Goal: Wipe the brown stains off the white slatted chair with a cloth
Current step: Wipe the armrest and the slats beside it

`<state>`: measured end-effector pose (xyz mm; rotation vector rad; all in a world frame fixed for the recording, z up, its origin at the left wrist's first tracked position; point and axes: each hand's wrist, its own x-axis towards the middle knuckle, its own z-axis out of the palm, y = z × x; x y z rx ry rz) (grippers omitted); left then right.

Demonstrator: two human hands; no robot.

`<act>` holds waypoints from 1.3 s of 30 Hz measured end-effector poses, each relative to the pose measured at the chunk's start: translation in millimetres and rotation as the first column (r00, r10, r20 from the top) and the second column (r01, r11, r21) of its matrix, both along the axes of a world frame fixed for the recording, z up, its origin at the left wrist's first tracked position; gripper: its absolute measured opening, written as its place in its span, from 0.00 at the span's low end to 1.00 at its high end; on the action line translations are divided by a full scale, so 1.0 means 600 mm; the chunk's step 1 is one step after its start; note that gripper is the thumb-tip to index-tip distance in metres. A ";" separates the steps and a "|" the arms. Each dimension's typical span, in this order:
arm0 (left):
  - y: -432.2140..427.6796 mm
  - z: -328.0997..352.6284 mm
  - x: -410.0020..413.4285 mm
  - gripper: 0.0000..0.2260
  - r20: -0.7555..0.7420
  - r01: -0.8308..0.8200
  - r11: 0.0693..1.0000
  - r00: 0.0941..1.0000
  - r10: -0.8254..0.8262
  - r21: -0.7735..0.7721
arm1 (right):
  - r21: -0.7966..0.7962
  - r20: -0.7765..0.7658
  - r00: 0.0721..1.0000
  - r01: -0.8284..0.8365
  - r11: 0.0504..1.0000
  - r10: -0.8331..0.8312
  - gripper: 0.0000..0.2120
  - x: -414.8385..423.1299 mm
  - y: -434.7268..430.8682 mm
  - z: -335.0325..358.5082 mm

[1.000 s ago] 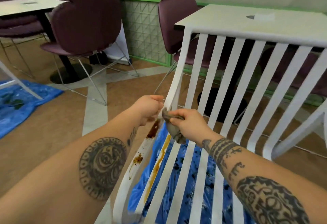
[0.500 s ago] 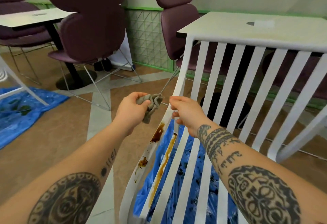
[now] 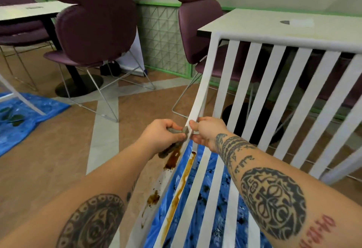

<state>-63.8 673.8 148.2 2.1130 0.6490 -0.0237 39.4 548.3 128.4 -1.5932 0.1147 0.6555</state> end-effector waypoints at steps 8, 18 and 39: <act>0.038 0.019 -0.059 0.07 -0.207 0.084 0.992 0.973 -0.101 -0.091 | -0.026 -0.006 1.000 -0.022 0.999 0.022 0.09 -0.004 0.007 0.003; -0.007 0.004 -0.048 0.08 -0.110 -0.030 0.996 0.993 0.039 0.082 | -0.100 -0.023 1.000 -0.004 0.995 0.002 0.15 -0.002 0.010 0.005; -0.043 0.021 -0.115 0.21 -0.266 0.009 0.974 0.963 0.053 0.227 | 0.041 -0.229 0.966 -0.115 0.993 0.121 0.16 -0.179 -0.051 -0.028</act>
